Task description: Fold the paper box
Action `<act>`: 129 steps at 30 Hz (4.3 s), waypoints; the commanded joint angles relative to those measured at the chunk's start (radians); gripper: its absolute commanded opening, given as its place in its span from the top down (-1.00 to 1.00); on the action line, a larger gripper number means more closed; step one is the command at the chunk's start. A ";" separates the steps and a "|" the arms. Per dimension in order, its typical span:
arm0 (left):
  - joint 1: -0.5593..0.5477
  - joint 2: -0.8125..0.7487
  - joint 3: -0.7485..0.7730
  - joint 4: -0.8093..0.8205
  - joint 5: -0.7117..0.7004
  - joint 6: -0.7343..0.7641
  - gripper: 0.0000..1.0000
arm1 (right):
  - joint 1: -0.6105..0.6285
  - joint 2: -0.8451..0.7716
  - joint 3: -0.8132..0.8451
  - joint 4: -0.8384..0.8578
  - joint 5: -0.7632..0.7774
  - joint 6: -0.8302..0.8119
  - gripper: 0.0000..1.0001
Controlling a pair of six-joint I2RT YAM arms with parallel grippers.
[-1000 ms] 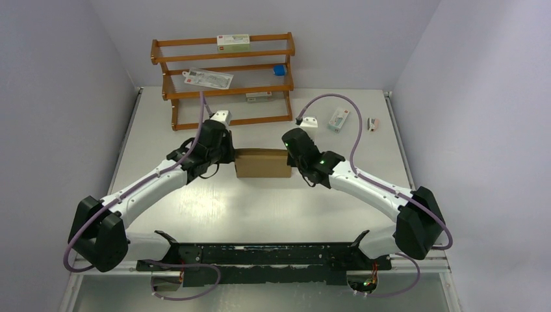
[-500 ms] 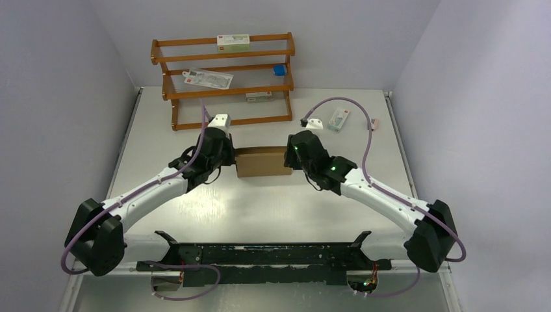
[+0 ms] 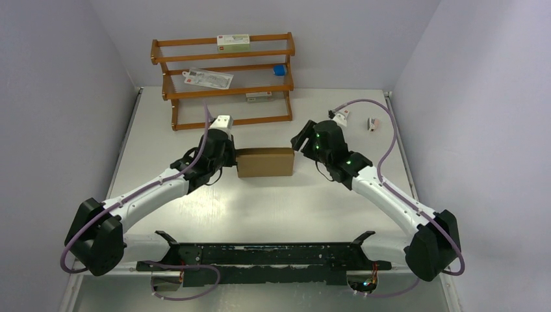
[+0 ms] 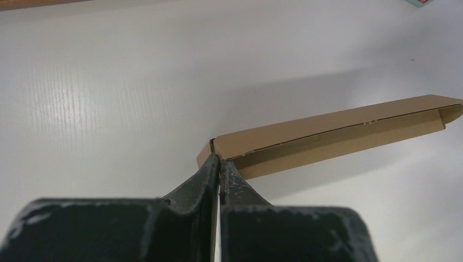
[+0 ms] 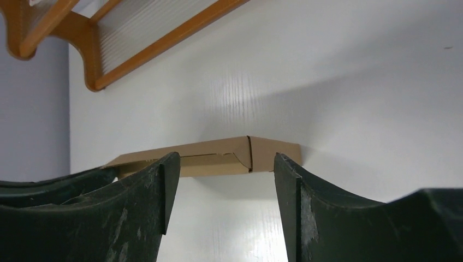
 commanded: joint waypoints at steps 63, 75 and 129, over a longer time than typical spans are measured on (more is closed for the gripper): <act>-0.067 -0.098 -0.066 -0.067 0.038 -0.132 -0.13 | -0.115 0.010 -0.431 0.498 -0.222 0.286 0.02; 0.054 -0.203 -0.050 -0.049 0.063 -0.337 -0.69 | -0.115 0.045 -0.432 0.542 -0.237 0.263 0.02; 0.271 0.062 -0.302 0.322 0.374 -0.438 0.44 | -0.239 0.135 -0.450 0.667 -0.562 0.183 0.07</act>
